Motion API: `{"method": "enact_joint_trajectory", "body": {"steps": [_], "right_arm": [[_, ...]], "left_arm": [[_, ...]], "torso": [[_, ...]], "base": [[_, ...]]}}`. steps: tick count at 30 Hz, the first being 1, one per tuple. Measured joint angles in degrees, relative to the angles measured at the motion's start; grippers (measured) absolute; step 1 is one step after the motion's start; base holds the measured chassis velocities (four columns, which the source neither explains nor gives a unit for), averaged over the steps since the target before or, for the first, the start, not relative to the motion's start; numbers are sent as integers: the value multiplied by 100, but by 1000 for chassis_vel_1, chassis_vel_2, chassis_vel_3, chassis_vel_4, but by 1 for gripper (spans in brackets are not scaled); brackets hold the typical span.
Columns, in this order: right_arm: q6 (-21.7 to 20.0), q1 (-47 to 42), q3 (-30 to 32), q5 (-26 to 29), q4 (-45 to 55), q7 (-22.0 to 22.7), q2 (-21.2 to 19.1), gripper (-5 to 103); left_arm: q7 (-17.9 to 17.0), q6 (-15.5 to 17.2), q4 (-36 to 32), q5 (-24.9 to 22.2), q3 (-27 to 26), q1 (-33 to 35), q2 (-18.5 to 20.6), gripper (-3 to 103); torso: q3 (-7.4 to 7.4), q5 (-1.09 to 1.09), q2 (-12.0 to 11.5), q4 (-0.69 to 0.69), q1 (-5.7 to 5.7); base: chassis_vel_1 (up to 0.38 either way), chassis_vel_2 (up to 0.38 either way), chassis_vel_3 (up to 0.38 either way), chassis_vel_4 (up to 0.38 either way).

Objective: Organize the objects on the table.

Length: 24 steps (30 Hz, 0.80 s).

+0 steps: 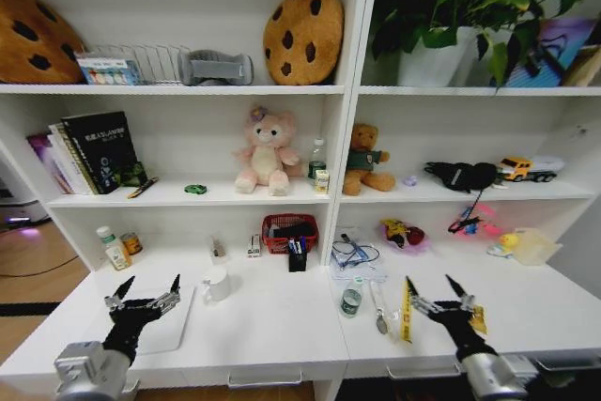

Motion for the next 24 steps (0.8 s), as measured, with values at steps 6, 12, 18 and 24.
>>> {"method": "enact_joint_trajectory", "body": {"steps": [6,12,18,24], "right_arm": [[-174,145,-371,-540,183,-53,-6,100],[-418,581,-920,-511,-286,-103,-28,100],[-475,1001,-1186,-470,-731,-109,24,100],[-583,1453,-1556,-427,-1036,-123,27,100]], "left_arm": [[0,0,0,0,1,0,0,100],[0,0,0,0,1,0,0,100],[0,0,0,0,1,0,0,100],[1,0,0,0,1,0,0,100]], "torso": [[0,0,0,-1,-1],[0,0,0,-1,-1],[1,2,0,-1,0],[1,0,-1,0,0]], "base": [[0,0,0,0],[0,0,0,0],[0,0,0,0],[0,0,0,0]]}}
